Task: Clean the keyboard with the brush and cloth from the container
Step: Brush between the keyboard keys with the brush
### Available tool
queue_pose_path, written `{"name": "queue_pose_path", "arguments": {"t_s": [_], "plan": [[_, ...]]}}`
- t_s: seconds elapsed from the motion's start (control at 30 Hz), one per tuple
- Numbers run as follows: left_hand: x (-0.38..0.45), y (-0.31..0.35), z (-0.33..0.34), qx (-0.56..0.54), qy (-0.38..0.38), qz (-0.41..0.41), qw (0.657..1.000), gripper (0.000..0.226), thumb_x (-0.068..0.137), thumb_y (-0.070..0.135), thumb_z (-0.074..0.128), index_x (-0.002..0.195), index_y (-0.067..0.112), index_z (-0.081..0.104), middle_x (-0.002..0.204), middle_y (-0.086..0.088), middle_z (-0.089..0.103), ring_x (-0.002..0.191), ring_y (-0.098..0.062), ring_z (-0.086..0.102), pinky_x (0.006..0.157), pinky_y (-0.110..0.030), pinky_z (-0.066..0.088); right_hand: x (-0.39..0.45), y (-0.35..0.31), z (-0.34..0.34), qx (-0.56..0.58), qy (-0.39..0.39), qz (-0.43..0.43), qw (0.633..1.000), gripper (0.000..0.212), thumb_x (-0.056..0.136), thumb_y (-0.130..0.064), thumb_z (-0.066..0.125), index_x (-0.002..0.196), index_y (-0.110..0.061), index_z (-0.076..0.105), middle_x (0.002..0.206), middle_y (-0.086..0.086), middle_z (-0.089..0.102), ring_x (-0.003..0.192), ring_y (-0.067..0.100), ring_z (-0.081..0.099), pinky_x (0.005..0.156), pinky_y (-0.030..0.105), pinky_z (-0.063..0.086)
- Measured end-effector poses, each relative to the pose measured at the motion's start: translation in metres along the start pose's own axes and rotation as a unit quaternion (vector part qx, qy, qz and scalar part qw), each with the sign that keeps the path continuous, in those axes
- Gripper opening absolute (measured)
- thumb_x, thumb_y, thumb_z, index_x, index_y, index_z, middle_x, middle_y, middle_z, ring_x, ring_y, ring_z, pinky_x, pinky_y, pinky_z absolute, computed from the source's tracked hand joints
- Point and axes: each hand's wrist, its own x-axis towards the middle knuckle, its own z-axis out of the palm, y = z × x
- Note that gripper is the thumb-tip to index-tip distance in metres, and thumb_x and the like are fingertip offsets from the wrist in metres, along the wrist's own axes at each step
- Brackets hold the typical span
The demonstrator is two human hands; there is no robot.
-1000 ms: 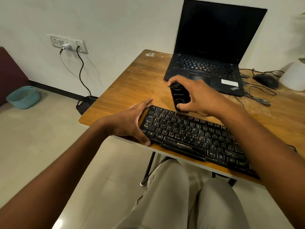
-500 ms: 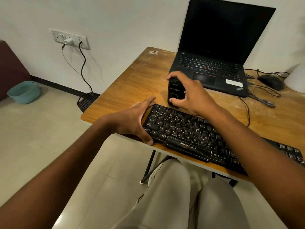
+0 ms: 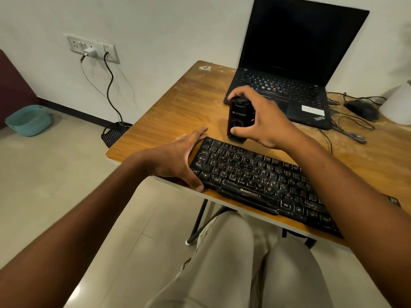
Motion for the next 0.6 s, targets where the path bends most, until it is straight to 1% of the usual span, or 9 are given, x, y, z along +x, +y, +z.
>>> {"name": "queue_pose_path", "arguments": {"t_s": [0.07,0.13,0.23,0.33,0.4,0.47,0.5,0.6], "plan": [[0.000,0.000,0.000,0.003,0.001,-0.004,1.000,0.157,0.043,0.052,0.102,0.159,0.054,-0.004,0.165,0.011,0.019,0.148,-0.024,0.029,0.121,-0.052,0.036,0.002,-0.005,0.006,0.040,0.002,0.002,0.999,0.069,0.076,-0.012,0.086,0.126,-0.039,0.048,0.122,-0.008,0.056,0.102,0.012,0.060,0.070,0.022,0.058],[-0.001,-0.001,0.000,0.006,0.002,-0.004,1.000,0.157,0.042,0.054,0.101,0.158,0.054,-0.003,0.165,0.014,0.020,0.150,-0.025,0.026,0.122,-0.053,0.034,0.004,-0.007,0.013,0.044,-0.011,-0.001,0.999,0.070,0.075,-0.012,0.087,0.126,-0.040,0.047,0.124,-0.008,0.057,0.102,0.011,0.060,0.066,0.020,0.056],[-0.001,-0.001,0.000,0.005,0.002,-0.005,1.000,0.157,0.040,0.054,0.101,0.158,0.055,-0.003,0.164,0.013,0.020,0.148,-0.024,0.029,0.121,-0.052,0.035,0.005,-0.001,0.012,0.003,-0.043,-0.001,0.999,0.075,0.074,-0.012,0.088,0.129,-0.041,0.046,0.128,-0.003,0.059,0.103,0.015,0.062,0.066,0.017,0.050],[-0.001,0.000,0.000,0.003,-0.001,-0.003,1.000,0.158,0.039,0.055,0.101,0.159,0.054,-0.003,0.166,0.012,0.018,0.150,-0.024,0.027,0.121,-0.053,0.035,0.003,0.002,-0.004,-0.061,-0.074,0.011,0.995,0.077,0.075,-0.010,0.086,0.133,-0.039,0.045,0.120,-0.002,0.059,0.099,0.019,0.060,0.064,0.021,0.049],[-0.001,0.000,0.000,0.004,-0.002,-0.003,1.000,0.158,0.041,0.053,0.101,0.159,0.052,-0.004,0.166,0.012,0.017,0.151,-0.025,0.025,0.122,-0.053,0.033,0.002,-0.001,-0.010,-0.083,-0.063,0.014,0.994,0.077,0.075,-0.010,0.085,0.133,-0.040,0.045,0.117,-0.002,0.059,0.097,0.018,0.061,0.062,0.022,0.051],[-0.001,0.001,0.000,0.007,0.000,-0.005,1.000,0.157,0.043,0.051,0.101,0.160,0.052,-0.004,0.166,0.012,0.018,0.150,-0.024,0.026,0.122,-0.052,0.033,0.001,-0.010,-0.002,-0.047,-0.031,0.004,0.998,0.075,0.075,-0.011,0.086,0.131,-0.040,0.045,0.120,-0.001,0.059,0.095,0.015,0.062,0.060,0.022,0.056],[-0.001,0.001,0.000,0.007,0.003,-0.006,1.000,0.157,0.043,0.049,0.102,0.160,0.051,-0.004,0.165,0.011,0.019,0.148,-0.023,0.029,0.122,-0.051,0.034,0.001,-0.014,0.005,-0.021,-0.018,-0.002,1.000,0.074,0.076,-0.011,0.086,0.130,-0.040,0.045,0.121,-0.001,0.059,0.094,0.014,0.062,0.059,0.026,0.061],[-0.002,0.001,0.000,0.007,0.007,-0.006,1.000,0.157,0.044,0.047,0.102,0.160,0.050,-0.003,0.163,0.010,0.022,0.145,-0.022,0.032,0.121,-0.050,0.035,-0.003,-0.015,0.021,0.003,-0.011,-0.012,1.000,0.072,0.077,-0.012,0.086,0.128,-0.042,0.045,0.121,0.000,0.061,0.093,0.013,0.065,0.062,0.031,0.064]]}}
